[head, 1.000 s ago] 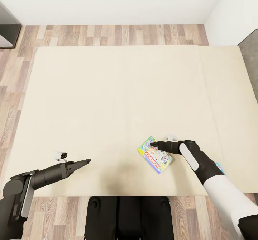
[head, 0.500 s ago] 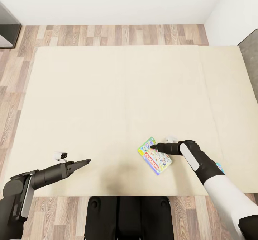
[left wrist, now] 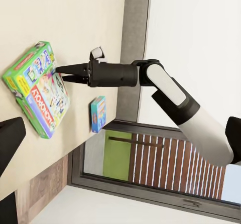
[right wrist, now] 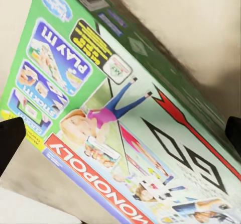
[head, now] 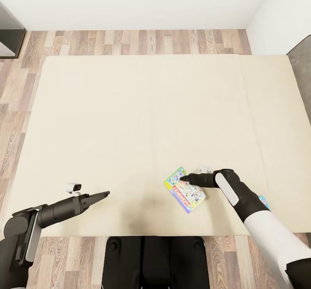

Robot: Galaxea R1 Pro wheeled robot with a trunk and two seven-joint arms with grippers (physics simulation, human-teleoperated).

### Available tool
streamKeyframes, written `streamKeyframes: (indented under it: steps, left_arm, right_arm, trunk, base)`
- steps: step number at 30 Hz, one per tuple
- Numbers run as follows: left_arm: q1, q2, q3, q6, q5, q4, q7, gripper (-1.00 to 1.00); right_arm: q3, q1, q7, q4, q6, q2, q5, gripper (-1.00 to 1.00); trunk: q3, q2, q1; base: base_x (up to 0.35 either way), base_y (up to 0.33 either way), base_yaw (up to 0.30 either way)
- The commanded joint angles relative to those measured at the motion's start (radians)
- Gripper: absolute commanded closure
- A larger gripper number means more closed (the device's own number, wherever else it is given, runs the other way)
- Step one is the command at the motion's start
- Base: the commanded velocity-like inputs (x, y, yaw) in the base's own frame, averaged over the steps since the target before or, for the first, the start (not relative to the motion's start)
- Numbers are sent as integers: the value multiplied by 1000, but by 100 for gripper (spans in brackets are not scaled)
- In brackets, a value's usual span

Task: Put all the toys in the child's room - the three board games (two on the bed and one on the table), the two jigsaw puzzles on the table, and the tennis ball on the table - inside the toy box on the table in the child's room.

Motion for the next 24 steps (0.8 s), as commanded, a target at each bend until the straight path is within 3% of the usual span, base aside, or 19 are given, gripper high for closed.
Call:
streamKeyframes:
  steps: [1, 10, 24]
  left_arm:
    - [0, 0, 0, 11, 0, 0, -4, -100]
    - [0, 0, 0, 11, 0, 0, -4, -100]
    - [1, 0, 0, 9, 0, 0, -5, -100]
  right_arm:
    - [2, -1, 8, 0, 3, 0, 8, -100]
    - [-1, -1, 9, 86, 2, 7, 9, -100]
    - [2, -1, 9, 109, 3, 4, 9, -100]
  trunk:
    - [-1, -2, 1]
    - [-1, -2, 1]
    - [-1, -2, 1]
  base:
    - [0, 0, 0]
    - [0, 0, 0]
    - [0, 0, 0]
